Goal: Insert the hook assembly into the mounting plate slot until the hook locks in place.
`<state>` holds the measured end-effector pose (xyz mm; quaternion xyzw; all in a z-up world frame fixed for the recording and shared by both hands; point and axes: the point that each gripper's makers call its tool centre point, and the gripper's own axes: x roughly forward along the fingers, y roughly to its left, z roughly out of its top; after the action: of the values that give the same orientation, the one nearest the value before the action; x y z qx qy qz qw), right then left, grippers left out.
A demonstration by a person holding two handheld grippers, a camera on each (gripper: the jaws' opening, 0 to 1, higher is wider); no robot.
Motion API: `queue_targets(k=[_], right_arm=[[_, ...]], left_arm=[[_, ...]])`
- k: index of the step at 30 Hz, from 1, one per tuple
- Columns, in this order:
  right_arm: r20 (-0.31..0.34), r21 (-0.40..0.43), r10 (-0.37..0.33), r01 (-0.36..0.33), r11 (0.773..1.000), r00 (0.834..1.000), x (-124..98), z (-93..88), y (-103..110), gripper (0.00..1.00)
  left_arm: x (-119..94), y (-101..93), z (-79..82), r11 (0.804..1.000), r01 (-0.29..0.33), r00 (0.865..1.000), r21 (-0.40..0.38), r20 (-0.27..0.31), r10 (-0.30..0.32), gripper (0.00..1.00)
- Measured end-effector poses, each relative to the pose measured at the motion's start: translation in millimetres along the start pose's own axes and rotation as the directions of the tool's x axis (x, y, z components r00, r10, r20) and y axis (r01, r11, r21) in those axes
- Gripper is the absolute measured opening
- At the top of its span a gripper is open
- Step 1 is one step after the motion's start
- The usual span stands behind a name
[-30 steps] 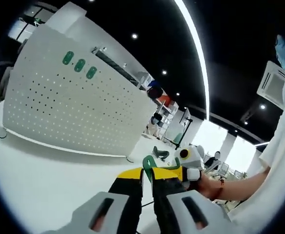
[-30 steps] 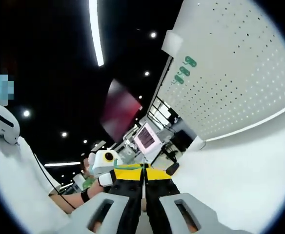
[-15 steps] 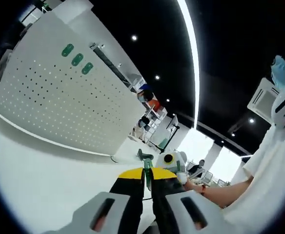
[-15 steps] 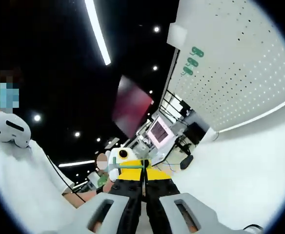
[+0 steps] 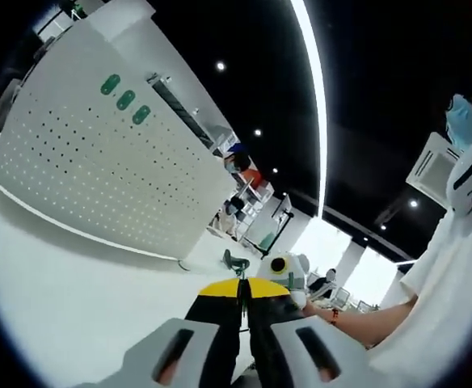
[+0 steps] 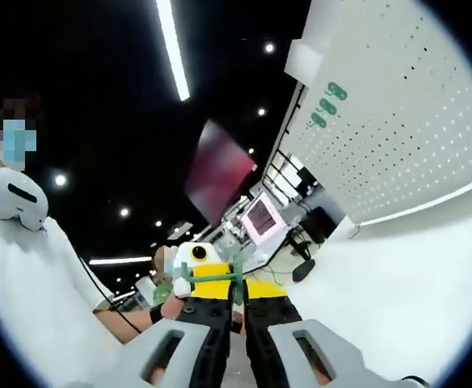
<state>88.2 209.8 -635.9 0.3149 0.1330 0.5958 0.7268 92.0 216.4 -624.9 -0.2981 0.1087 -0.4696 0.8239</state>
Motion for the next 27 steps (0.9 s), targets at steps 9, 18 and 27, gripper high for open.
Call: queue_targets(k=[9,18,27], right_arm=[[0.024,-0.070,-0.063,0.065,0.995,0.998,0,-1.4,7,0.06],[-0.001,-0.163,-0.145,0.143,0.976,0.989,2,-6.0,10,0.07],[0.016,-0.249,-0.220,0.217,0.944,0.975,8,-0.6,11,0.07]], left_arm=[[-7,-1.1,3.9,0.999,-0.045,0.998,0.029,0.047,0.044,0.02],[-12,-2.9,11.6,0.991,-0.100,0.993,0.091,0.071,0.094,0.02],[-16,8.2,13.9,0.968,-0.194,0.979,0.160,0.098,0.180,0.02]])
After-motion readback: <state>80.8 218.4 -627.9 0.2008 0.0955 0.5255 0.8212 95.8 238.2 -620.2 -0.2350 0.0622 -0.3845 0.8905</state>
